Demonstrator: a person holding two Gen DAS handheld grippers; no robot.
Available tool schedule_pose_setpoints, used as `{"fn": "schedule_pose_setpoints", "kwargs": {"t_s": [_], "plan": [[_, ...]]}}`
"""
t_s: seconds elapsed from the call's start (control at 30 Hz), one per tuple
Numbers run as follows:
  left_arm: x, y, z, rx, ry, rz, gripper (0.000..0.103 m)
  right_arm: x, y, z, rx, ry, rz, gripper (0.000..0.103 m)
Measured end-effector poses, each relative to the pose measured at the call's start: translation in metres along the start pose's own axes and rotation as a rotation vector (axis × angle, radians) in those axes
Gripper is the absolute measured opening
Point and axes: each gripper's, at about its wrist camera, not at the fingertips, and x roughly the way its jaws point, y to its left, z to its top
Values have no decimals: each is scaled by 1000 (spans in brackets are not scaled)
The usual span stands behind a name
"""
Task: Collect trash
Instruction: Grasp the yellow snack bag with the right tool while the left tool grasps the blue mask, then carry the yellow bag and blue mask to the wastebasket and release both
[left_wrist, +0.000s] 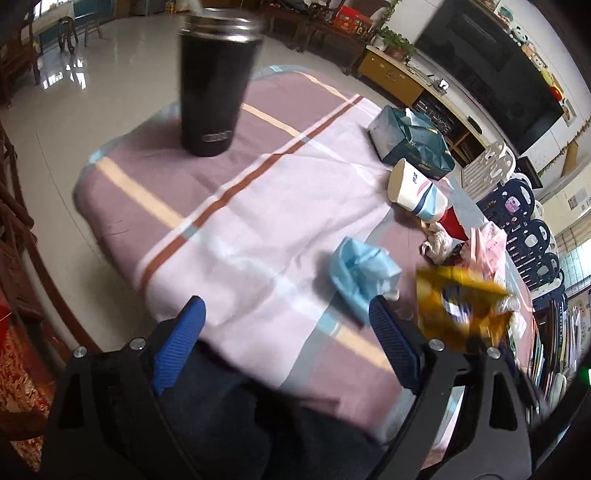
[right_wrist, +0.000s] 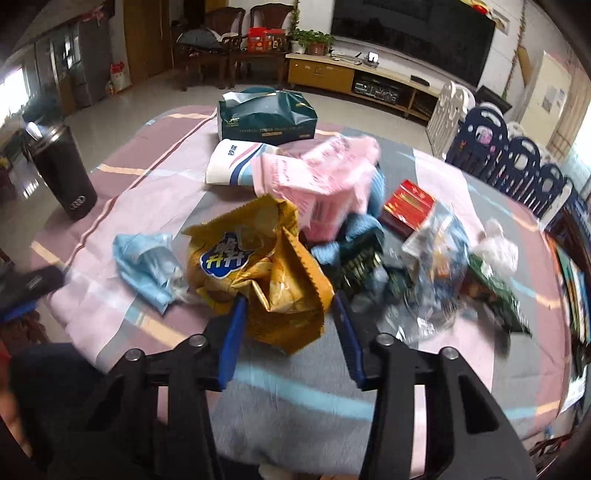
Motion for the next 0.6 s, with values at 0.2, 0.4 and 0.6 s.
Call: {"fn": "schedule_pose_setpoints", "kwargs": {"t_s": [0.2,0.4,0.6], "plan": [[53,-57,17,123,53,8,94,-43,-40,-45,116,12,48,41],[94,-86,20,208,197,48,55,-90,-84,-87,195,11,-17,41],[59,-86,12,242,113,-36,21,-123,-125,-111,297,-10,-73,41]]}}
